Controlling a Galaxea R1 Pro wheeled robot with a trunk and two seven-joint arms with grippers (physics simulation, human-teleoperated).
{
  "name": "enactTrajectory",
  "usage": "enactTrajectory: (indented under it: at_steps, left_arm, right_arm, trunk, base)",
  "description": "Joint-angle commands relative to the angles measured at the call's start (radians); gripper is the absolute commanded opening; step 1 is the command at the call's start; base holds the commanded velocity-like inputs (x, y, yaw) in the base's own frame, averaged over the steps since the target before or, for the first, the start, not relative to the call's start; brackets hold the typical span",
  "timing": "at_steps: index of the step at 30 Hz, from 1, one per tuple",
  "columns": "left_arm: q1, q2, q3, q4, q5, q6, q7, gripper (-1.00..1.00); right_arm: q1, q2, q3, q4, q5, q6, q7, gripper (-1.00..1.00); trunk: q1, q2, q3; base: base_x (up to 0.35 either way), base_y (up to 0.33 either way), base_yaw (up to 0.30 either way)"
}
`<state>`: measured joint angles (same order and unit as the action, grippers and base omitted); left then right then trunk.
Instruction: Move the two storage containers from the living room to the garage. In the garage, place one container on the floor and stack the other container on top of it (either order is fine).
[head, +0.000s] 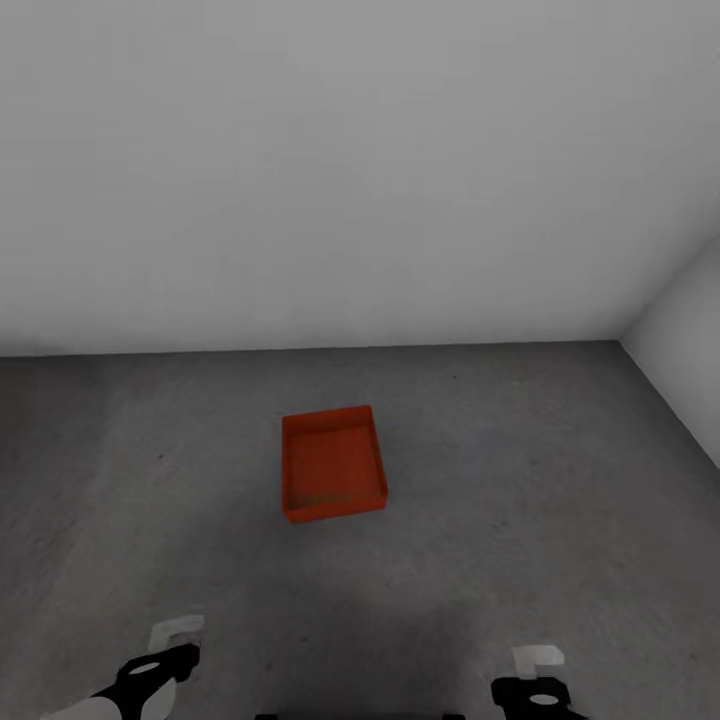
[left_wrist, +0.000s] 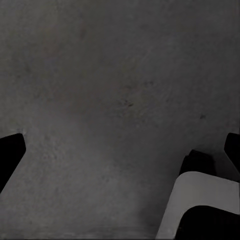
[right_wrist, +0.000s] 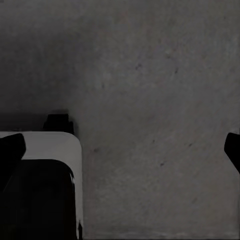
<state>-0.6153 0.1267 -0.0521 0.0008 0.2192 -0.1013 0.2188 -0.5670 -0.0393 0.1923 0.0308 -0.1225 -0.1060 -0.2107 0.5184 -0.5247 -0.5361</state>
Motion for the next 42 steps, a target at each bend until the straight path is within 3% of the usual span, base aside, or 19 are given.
enactTrajectory:
  at_steps: [1, 9, 10, 13, 31, 42]
  left_arm:
    - [0.014, -0.002, -0.008, 0.001, 0.008, -0.004, 0.001, 1.00]
    - [0.159, -0.040, -0.008, 0.001, 0.006, -0.010, -0.002, 1.00]
    - [0.196, -0.054, -0.008, 0.001, 0.007, -0.009, -0.002, 1.00]
    - [0.225, -0.063, -0.008, 0.000, 0.007, -0.008, -0.001, 1.00]
    - [0.241, -0.065, -0.009, -0.005, -0.002, -0.017, -0.001, 1.00]
    - [0.241, -0.065, -0.009, -0.004, -0.002, -0.017, -0.001, 1.00]
  right_arm:
    - [0.012, 0.001, 0.010, 0.003, -0.010, -0.007, 0.000, 1.00]
    - [0.110, 0.002, 0.010, 0.003, -0.011, -0.013, 0.003, 1.00]
    - [0.137, 0.001, 0.010, 0.003, -0.011, -0.015, 0.003, 1.00]
    - [0.156, 0.000, 0.010, 0.003, -0.011, -0.015, 0.003, 1.00]
    - [0.256, 0.005, 0.012, 0.004, 0.000, -0.011, 0.012, 1.00]
    - [0.327, 0.016, 0.014, 0.003, 0.001, -0.015, 0.103, 1.00]
  trunk:
    - [0.001, -0.001, 0.001]
    - [0.001, -0.001, 0.013]
    - [0.001, -0.001, 0.015]
    - [0.001, -0.001, 0.019]
    - [0.001, -0.001, 0.048]
    - [0.001, -0.001, 0.065]
  base:
    - [0.000, 0.000, 0.000]
    - [0.000, 0.000, 0.000]
    - [0.000, 0.000, 0.000]
    - [0.000, 0.000, 0.000]
    - [0.000, 0.000, 0.000]
    - [0.000, 0.000, 0.000]
